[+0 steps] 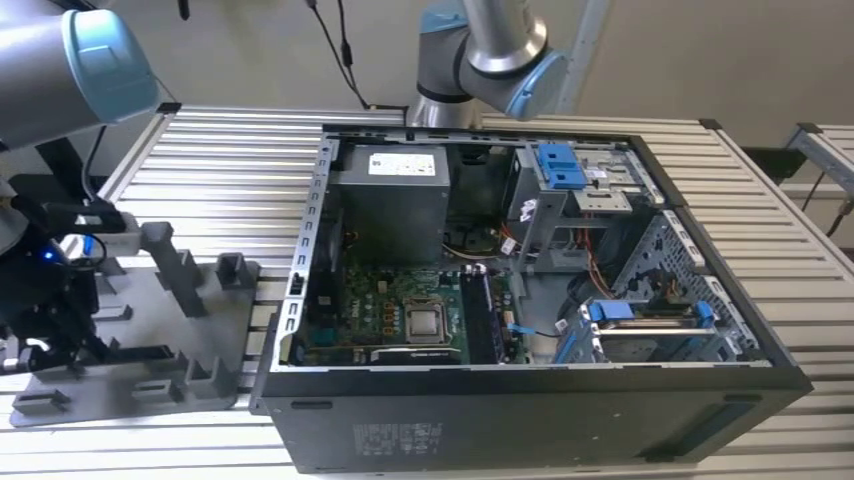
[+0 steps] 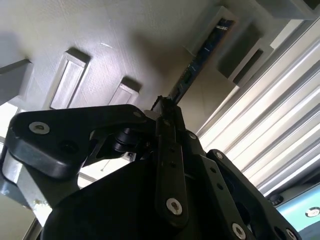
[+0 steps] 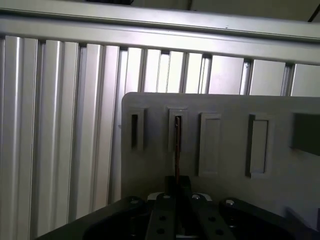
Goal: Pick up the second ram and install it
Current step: 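Pick up the second ram and move it above second insertion slot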
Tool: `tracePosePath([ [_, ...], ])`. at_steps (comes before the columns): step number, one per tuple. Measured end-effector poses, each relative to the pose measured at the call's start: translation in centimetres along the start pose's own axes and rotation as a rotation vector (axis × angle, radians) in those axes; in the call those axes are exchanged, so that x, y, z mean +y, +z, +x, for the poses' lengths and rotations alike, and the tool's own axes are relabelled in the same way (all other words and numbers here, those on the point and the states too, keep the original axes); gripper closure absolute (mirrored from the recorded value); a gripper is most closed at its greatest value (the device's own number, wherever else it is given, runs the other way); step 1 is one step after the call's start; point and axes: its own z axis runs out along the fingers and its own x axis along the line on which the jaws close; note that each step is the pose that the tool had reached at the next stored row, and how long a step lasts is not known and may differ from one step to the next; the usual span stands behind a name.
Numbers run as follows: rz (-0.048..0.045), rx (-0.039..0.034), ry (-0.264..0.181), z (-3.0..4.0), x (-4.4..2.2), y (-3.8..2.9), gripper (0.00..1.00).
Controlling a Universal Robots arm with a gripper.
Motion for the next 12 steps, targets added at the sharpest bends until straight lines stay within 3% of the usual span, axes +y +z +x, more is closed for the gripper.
tracePosePath([
  [12,-0.0001,0.0000,0.000,0.01,-0.01,-0.67,0.86],
])
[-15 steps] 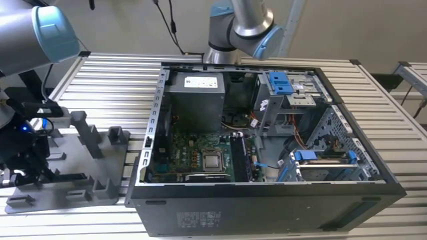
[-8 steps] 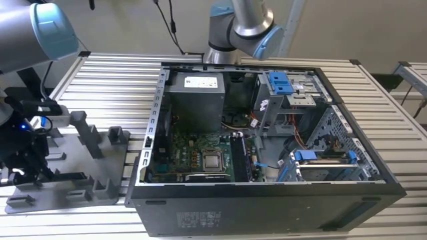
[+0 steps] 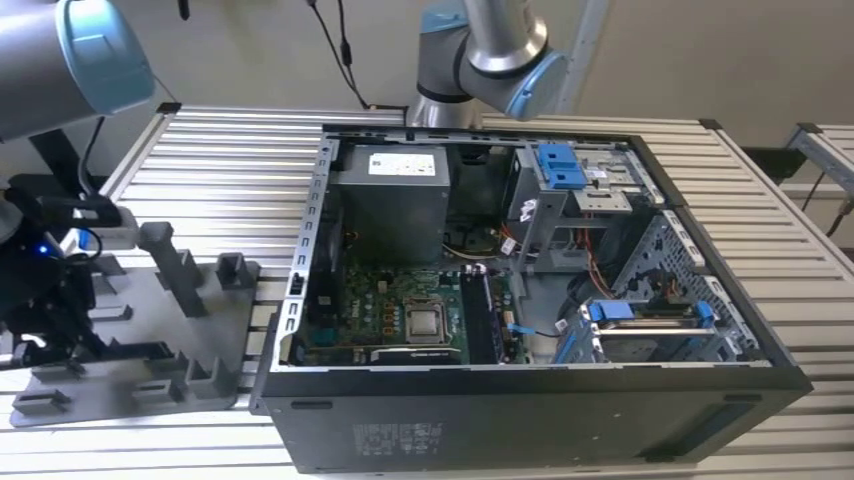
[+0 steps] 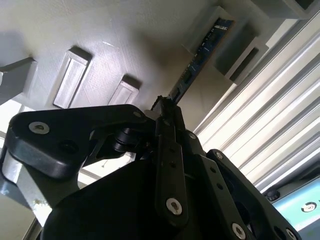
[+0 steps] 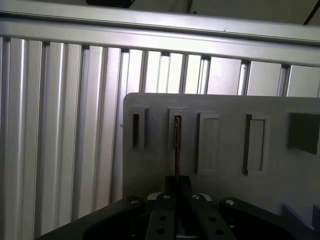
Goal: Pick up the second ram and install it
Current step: 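Pick up the second ram and move it above second insertion slot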
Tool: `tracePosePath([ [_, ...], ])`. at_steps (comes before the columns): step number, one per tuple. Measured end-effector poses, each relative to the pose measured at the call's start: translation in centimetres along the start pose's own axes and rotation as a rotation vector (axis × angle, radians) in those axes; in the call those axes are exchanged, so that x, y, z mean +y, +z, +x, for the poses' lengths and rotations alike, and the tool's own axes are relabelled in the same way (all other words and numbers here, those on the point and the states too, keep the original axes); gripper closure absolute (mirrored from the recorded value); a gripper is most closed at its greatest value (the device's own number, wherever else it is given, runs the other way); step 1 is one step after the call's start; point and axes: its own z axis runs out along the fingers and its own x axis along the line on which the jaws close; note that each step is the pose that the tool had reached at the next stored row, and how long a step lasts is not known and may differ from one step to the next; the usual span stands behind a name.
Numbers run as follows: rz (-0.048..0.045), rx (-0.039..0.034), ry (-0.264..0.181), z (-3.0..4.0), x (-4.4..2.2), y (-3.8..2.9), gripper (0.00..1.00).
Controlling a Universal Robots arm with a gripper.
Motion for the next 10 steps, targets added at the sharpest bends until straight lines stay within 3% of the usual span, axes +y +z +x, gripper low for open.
tracePosePath([
  [10,0.0001,-0.0001,0.000,0.02,-0.03,-1.00,0.86],
])
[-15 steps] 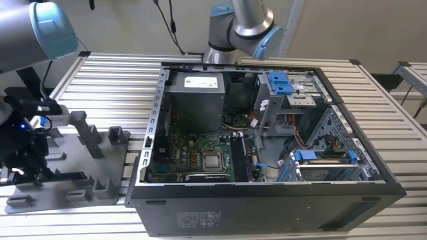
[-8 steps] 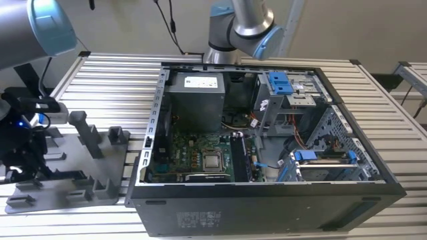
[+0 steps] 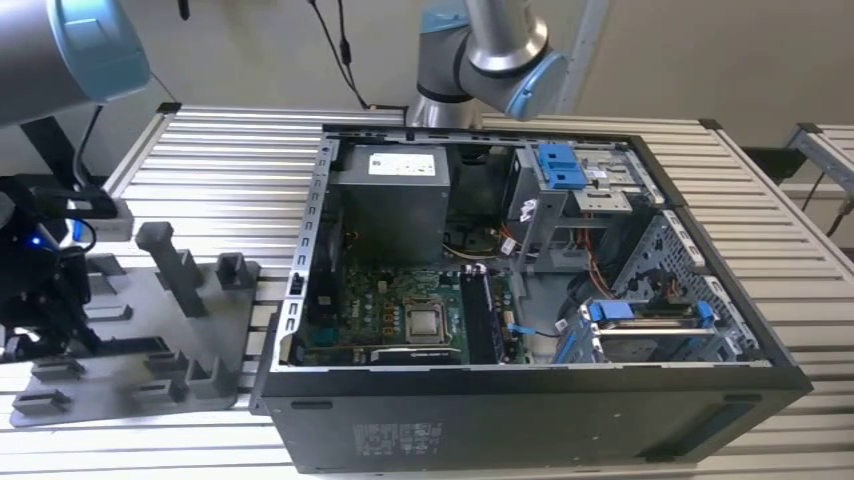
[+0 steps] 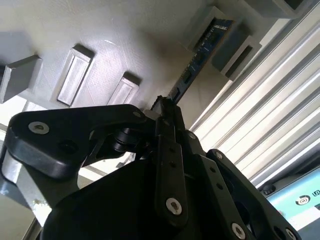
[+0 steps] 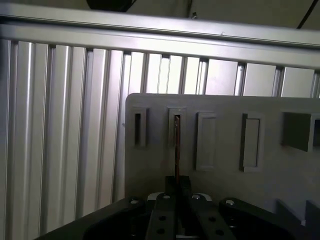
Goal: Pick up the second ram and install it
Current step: 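Pick up the second ram and move it above second insertion slot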
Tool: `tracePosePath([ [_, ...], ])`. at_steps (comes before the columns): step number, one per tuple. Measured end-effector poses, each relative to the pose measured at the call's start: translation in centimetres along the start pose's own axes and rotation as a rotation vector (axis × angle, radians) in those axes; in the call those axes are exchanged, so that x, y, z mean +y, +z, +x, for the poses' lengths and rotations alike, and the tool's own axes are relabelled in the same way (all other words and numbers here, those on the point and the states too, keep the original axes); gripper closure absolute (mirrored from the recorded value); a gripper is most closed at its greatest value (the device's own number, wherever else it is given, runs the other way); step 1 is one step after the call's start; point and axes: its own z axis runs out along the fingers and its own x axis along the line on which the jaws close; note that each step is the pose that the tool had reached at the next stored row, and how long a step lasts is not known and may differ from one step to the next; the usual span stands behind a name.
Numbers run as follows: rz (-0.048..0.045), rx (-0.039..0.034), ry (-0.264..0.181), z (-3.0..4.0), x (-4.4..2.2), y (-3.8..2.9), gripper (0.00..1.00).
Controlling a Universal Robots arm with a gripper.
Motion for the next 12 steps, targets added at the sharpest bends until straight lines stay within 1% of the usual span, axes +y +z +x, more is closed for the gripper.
tracePosePath([
  [12,0.0000,0.0000,0.000,0.01,-0.01,-1.03,0.86],
])
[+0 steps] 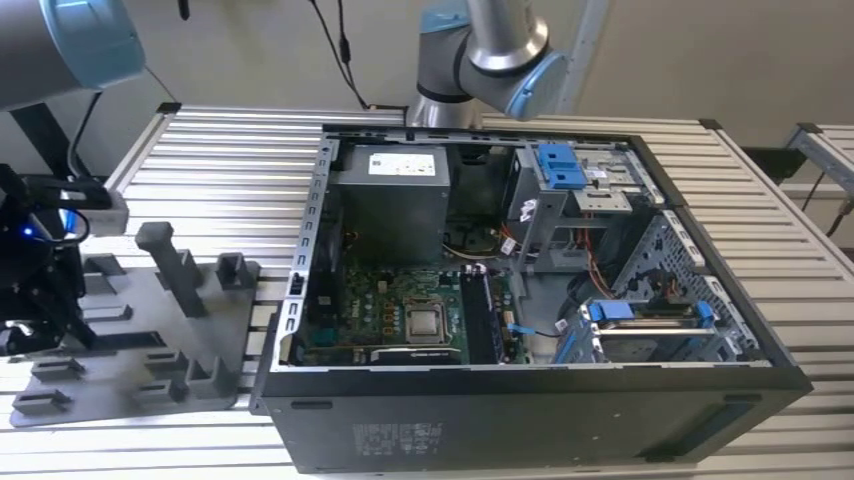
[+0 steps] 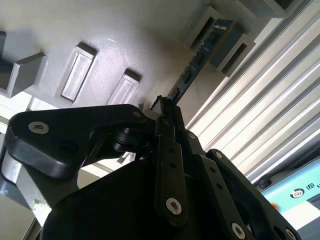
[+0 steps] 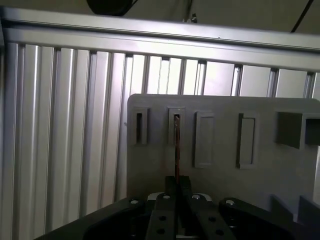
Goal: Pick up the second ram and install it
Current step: 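Pick up the second ram and move it above second insertion slot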
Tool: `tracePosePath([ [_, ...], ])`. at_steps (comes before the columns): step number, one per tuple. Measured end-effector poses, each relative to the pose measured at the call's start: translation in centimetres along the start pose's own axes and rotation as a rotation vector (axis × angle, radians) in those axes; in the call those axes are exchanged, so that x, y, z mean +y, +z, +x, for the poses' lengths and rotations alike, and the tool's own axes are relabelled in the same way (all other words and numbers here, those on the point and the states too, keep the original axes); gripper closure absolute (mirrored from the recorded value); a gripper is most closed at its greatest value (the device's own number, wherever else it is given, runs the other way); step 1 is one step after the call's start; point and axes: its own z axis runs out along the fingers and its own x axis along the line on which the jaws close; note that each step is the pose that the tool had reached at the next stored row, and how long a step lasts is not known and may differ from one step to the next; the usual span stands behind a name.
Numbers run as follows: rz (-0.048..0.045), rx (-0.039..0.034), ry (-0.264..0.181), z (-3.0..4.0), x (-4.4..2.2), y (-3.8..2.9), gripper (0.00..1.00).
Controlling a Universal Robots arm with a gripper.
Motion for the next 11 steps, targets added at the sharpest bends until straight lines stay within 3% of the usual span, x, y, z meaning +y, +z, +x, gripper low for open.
tracePosePath([
  [11,-0.0001,0.0001,0.000,0.01,-0.02,-0.88,0.86],
])
